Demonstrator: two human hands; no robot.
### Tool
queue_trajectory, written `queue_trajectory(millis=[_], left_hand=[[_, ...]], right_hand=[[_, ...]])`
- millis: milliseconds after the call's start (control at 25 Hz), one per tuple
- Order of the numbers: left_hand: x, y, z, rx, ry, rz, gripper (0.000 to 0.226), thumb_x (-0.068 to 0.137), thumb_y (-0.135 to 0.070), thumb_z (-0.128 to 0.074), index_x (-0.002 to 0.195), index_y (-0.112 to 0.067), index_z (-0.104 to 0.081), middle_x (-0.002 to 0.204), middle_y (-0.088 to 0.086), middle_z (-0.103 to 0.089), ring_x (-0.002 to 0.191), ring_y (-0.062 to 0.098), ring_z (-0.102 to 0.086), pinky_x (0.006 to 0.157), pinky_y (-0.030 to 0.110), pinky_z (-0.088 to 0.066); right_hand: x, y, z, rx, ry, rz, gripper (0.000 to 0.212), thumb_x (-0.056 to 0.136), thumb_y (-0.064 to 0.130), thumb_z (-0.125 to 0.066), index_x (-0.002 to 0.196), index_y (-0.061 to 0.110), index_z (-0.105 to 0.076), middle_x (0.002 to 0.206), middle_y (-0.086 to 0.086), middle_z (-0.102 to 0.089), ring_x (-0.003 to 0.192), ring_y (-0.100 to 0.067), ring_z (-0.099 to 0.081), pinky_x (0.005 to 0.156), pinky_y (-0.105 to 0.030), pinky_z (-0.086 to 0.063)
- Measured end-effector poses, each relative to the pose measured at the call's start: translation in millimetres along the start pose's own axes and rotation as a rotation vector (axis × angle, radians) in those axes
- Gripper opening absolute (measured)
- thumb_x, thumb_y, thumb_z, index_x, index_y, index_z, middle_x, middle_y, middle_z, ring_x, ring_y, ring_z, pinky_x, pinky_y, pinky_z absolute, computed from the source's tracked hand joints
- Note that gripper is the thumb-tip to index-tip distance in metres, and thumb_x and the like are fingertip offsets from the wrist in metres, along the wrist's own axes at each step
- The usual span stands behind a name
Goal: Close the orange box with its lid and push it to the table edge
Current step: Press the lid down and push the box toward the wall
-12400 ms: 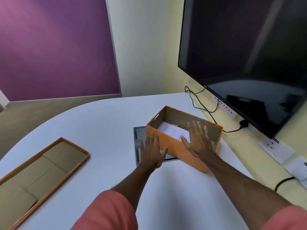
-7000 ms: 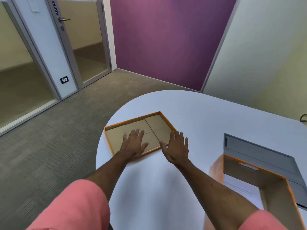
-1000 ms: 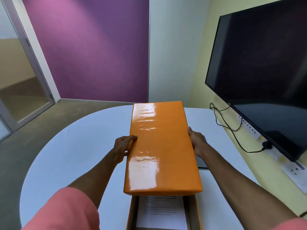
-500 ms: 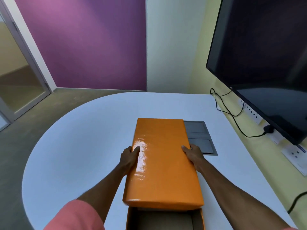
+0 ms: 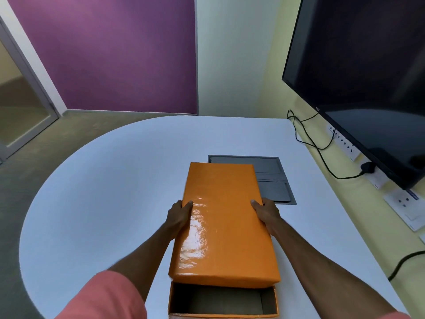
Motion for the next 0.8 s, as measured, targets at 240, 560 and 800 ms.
queue_trajectory(millis=[240, 560, 800], left_hand=[[0.8, 13.7, 0.4, 0.003, -0.021, 0.031, 0.050, 0.097, -0.046, -0.039, 0.127, -0.008, -0.051, 0.126, 0.015, -0.061, 0.104, 0.031, -0.061, 0.093, 0.042, -0.049], [-26.9, 26.3, -6.3, 0.021, -0.061, 0.000, 0.047, 0.098, -0.042, -0.039, 0.127, -0.007, -0.050, 0.127, 0.015, -0.060, 0.098, 0.026, -0.058, 0.088, 0.036, -0.045], [-44.3, 29.4, -6.1, 0.059, -0.101, -0.032, 0.050, 0.098, -0.043, -0.040, 0.130, -0.006, -0.048, 0.132, 0.016, -0.058, 0.114, 0.034, -0.059, 0.095, 0.040, -0.046]], right_hand=[[-1.3, -9.9, -6.2, -0.062, 0.027, -0.038, 0.051, 0.094, 0.037, -0.053, 0.135, 0.007, -0.047, 0.133, -0.017, -0.057, 0.118, -0.035, -0.055, 0.101, -0.048, -0.047], [-18.2, -26.2, -2.7, -0.096, 0.054, -0.031, 0.048, 0.095, 0.036, -0.052, 0.132, 0.007, -0.049, 0.131, -0.018, -0.058, 0.115, -0.036, -0.057, 0.099, -0.049, -0.048], [-31.5, -31.1, -2.1, -0.120, 0.055, -0.020, 0.048, 0.095, 0.036, -0.050, 0.132, 0.006, -0.048, 0.131, -0.018, -0.057, 0.115, -0.036, -0.057, 0.099, -0.049, -0.048]])
Point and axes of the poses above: each hand's wrist, its own x-axis towards the middle knuckle, its own z-axis out of the back of the hand, y = z × x, the point moved 7 cm from there along x, towards the middle knuckle
